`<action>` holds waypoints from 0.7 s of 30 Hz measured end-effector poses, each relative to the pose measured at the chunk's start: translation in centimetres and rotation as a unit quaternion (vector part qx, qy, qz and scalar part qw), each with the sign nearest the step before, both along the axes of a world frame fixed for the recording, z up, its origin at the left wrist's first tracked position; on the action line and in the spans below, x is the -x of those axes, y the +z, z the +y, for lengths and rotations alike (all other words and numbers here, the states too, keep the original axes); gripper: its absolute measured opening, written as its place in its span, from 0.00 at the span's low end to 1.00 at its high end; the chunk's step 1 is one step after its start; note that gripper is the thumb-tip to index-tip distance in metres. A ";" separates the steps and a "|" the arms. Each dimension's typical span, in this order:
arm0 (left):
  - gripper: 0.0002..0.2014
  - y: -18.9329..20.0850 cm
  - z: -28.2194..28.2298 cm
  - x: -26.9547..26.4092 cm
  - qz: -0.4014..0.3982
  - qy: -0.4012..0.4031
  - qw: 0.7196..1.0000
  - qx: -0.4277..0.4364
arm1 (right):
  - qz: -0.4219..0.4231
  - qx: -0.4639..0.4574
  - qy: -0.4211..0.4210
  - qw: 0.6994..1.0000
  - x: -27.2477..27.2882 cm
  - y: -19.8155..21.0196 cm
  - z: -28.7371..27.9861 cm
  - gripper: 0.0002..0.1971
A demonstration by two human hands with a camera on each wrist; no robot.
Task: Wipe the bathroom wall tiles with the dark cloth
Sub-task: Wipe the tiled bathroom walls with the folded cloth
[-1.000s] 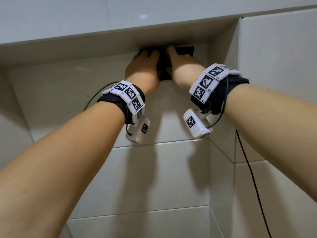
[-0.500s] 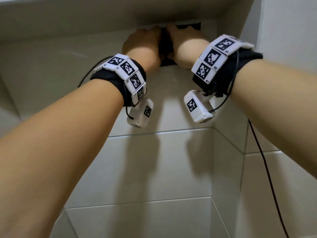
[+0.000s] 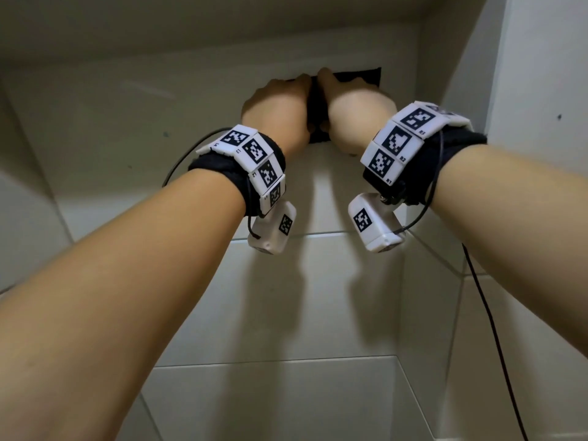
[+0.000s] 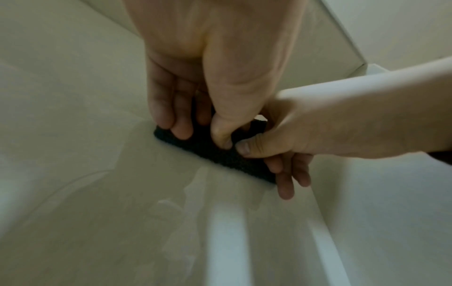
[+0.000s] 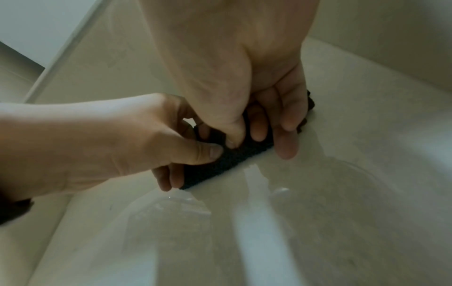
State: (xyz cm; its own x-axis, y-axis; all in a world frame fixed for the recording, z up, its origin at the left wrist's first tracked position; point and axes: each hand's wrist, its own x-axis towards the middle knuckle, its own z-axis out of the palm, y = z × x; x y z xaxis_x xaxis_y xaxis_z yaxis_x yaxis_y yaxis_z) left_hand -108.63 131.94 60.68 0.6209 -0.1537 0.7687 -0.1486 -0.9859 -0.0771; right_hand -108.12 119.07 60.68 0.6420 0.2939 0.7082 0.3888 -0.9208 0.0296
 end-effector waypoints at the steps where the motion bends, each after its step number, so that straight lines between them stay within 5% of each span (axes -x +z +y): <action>1: 0.18 -0.5 0.1 0.0 0.001 0.000 1.000 -0.001 | -0.004 0.002 -0.002 1.000 0.0 -0.6 0.1 0.21; 16: 0.15 -10.5 0.7 0.9 0.041 0.035 0.999 0.005 | 0.050 0.038 0.017 0.998 0.7 -9.0 1.1 0.21; 21: 0.16 -10.5 0.4 0.9 0.055 0.051 0.997 0.004 | 0.039 0.031 0.009 0.999 0.5 -10.4 0.7 0.27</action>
